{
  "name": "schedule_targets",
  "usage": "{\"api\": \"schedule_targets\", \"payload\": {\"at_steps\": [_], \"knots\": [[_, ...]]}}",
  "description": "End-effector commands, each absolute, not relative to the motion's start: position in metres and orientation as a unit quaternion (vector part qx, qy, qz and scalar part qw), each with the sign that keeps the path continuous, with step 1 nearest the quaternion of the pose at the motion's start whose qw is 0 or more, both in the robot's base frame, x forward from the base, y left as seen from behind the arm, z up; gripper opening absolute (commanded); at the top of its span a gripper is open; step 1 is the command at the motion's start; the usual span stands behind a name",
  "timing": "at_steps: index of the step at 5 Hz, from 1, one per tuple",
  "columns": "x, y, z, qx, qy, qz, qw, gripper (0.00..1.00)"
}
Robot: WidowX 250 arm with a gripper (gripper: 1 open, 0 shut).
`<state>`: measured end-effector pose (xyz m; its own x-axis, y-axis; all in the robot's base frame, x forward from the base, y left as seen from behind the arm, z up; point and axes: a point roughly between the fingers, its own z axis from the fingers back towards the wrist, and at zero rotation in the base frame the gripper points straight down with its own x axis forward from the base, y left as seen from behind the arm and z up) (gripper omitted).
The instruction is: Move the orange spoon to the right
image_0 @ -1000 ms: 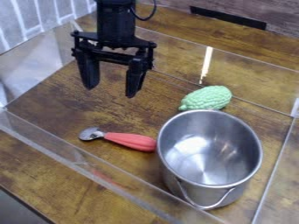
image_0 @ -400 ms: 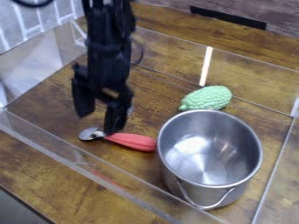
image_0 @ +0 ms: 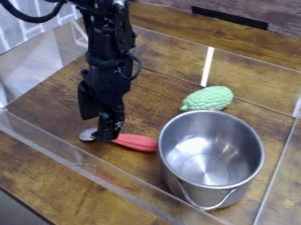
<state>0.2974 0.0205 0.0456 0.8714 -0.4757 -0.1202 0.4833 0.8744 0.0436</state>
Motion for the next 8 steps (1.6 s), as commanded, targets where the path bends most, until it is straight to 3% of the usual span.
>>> {"api": "schedule_targets", "payload": {"at_steps": [1, 2, 4, 6, 8], "knots": [[0.309, 0.037, 0.046, 0.050, 0.019, -0.286, 0.957, 1.00], [0.313, 0.048, 0.038, 0.056, 0.007, -0.336, 0.940, 1.00], [0.303, 0.056, 0.043, 0.061, -0.006, -0.409, 0.911, 1.00], [0.299, 0.021, 0.046, 0.065, -0.020, -0.509, 0.858, 1.00], [0.296, 0.008, 0.047, 0.071, -0.019, -0.465, 0.882, 1.00]]}}
